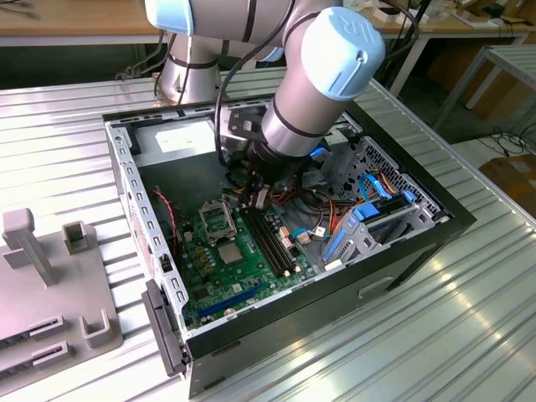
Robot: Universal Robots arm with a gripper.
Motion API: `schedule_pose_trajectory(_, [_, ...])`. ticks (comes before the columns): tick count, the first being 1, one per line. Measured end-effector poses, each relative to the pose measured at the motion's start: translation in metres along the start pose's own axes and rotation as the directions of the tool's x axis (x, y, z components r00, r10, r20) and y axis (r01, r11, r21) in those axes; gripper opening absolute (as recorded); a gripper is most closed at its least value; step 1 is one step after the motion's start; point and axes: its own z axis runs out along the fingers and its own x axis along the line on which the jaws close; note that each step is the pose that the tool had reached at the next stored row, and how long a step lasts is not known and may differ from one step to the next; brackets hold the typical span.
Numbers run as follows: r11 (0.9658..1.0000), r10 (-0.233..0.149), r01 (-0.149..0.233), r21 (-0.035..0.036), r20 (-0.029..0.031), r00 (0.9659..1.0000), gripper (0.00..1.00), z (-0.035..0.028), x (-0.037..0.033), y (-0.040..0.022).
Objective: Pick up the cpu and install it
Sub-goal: 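Close the cpu cover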
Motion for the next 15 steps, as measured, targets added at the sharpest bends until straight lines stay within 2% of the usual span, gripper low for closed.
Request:
schedule_pose_trajectory(4, [1.0, 0.001, -0.001, -0.0002, 0.0001, 1.0, 0.11, 0.006, 0.0003, 0.002])
schedule_pose_trajectory(9, [0.9995, -0.031, 0.031, -0.0059, -0.0046, 0.9995, 0.11, 0.008, -0.0028, 0.0038])
schedule_pose_trajectory(15, [0.9995, -0.032, 0.032, -0.0076, -0.0017, 0.9995, 0.11, 0.0117, -0.0056, 0.005])
